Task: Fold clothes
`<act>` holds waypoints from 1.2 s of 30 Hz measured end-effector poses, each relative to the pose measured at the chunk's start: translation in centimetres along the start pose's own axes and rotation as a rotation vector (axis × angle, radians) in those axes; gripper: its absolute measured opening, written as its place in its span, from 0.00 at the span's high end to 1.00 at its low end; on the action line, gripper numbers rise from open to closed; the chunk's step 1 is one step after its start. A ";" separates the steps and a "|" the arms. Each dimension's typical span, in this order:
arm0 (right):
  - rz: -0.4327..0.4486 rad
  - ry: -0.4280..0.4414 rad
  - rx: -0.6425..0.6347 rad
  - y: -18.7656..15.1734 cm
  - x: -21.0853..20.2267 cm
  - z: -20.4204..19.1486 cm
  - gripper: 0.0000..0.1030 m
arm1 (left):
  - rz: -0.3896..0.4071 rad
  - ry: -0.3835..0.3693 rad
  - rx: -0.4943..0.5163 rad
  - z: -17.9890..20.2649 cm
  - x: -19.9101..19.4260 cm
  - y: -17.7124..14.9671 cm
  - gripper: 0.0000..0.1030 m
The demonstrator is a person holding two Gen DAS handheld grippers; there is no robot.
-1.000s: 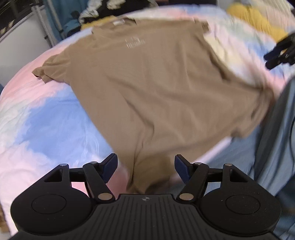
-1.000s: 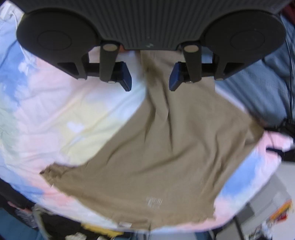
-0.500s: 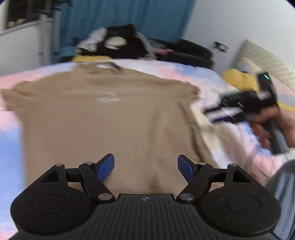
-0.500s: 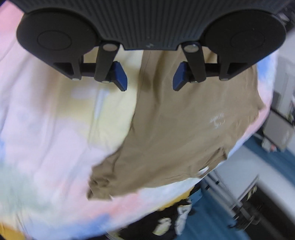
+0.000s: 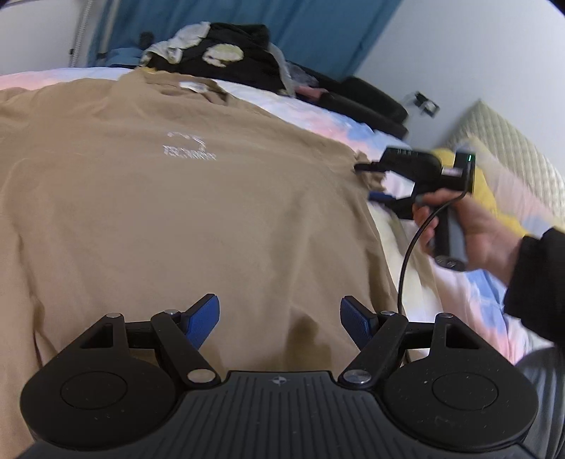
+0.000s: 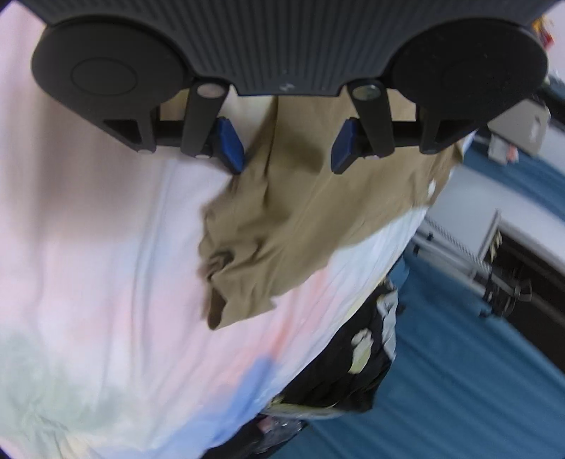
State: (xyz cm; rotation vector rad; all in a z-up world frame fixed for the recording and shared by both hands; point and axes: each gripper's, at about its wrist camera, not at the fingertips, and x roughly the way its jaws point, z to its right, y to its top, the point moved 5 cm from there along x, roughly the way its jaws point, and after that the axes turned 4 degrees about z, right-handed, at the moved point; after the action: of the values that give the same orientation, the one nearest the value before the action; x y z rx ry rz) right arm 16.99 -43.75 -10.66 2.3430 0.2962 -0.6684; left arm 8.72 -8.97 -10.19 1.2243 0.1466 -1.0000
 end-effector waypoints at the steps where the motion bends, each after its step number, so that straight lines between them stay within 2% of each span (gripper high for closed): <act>1: 0.007 -0.005 -0.004 0.2 0.7 0.2 0.48 | 0.007 0.001 -0.009 -0.3 0.1 0.2 0.23; 2: 0.011 -0.014 -0.018 0.4 1.3 0.2 0.53 | 0.013 0.007 -0.017 -0.5 0.1 0.4 0.23; 3: 0.023 -0.027 -0.039 0.6 1.8 0.2 0.78 | 0.017 0.016 -0.024 -0.8 0.2 0.5 0.23; 4: 0.033 -0.030 -0.057 0.8 2.1 0.0 0.93 | 0.020 0.023 -0.031 -1.0 0.2 0.6 0.23; 8: 0.160 0.034 -0.096 2.6 0.6 -1.3 0.96 | 0.030 0.037 -0.061 -2.0 0.3 1.0 0.23; 10: 0.178 0.012 -0.099 3.3 0.2 -1.1 0.96 | 0.045 0.052 -0.062 -2.4 0.1 1.3 0.23; 13: 0.106 -0.080 -0.140 2.7 1.5 0.4 0.94 | 0.067 0.076 -0.065 -3.0 -0.2 1.7 0.23; 16: 0.062 -0.118 -0.179 1.9 1.9 1.1 0.84 | 0.075 0.100 -0.085 -3.7 -0.2 2.1 0.23; 18: 0.075 -0.124 -0.215 2.0 1.1 0.3 0.68 | 0.086 0.123 -0.075 -4.0 -0.3 2.6 0.23; 19: 0.099 -0.133 -0.260 2.0 0.4 -0.6 0.55 | 0.090 0.133 -0.067 -4.1 -0.3 2.9 0.23; 20: 0.128 -0.140 -0.308 2.0 -0.4 -1.4 0.49 | 0.090 0.141 -0.059 -4.3 -0.1 3.4 0.23; 22: 0.187 -0.146 -0.403 2.0 -1.8 -3.2 0.49 | 0.087 0.155 -0.041 -4.6 0.4 4.7 0.23; 24: 0.233 -0.123 -0.470 1.9 -2.6 -4.9 0.49 | 0.091 0.164 -0.046 -5.3 1.3 6.4 0.23; 27: 0.203 -0.030 -0.493 1.5 -1.6 -7.5 0.49 | 0.102 0.176 -0.076 -6.6 3.6 10.1 0.25; 31: 0.089 0.082 -0.536 -0.3 2.3 -11.4 0.50 | 0.147 0.213 -0.049 -8.2 7.5 16.5 0.25; 34: -0.008 0.152 -0.542 -1.7 6.4 -14.4 0.50 | 0.195 0.280 0.015 -9.5 10.5 21.1 0.26; 36: -0.087 0.183 -0.551 -2.5 9.5 -15.9 0.50 | 0.196 0.336 0.075 -10.7 12.8 23.3 0.28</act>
State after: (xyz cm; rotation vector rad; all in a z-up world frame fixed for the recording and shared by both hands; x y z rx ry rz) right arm 30.17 -31.09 -6.95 1.8667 0.5864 -0.3508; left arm 36.87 -7.44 -5.25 1.4405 0.2477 -0.6295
